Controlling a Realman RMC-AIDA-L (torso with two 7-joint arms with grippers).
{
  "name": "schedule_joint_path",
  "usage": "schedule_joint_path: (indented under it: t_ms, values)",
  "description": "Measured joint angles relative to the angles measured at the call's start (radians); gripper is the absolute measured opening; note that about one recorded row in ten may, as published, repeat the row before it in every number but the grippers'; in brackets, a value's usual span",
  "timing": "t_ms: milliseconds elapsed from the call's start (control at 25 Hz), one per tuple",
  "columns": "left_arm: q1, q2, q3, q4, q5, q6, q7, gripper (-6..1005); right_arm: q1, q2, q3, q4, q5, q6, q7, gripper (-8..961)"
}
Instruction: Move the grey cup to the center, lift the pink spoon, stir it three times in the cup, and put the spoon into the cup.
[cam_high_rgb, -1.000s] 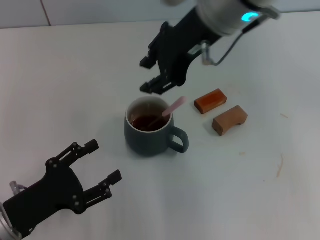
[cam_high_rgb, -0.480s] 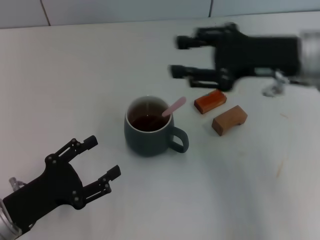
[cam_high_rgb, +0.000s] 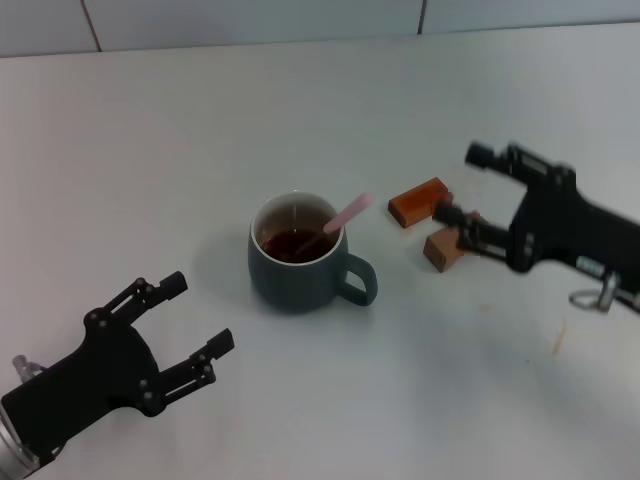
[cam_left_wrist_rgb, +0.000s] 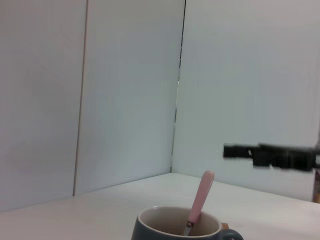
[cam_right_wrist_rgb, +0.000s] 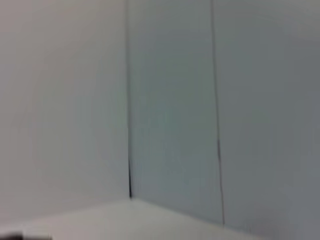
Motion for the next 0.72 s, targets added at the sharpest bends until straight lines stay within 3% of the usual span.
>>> schedule_joint_path:
  t_ms: [280, 720]
  values:
    - [-0.003, 0.0, -0.001, 0.013, -0.001, 0.0, 0.002, 842, -0.022, 0.014, -0.001, 0.036, -0.104, 0.081, -0.023, 769]
    - [-0.006, 0.0, 0.007, 0.023, -0.001, -0.01, 0.004, 842, -0.023, 0.019, 0.0, 0.049, -0.113, 0.119, -0.063, 765]
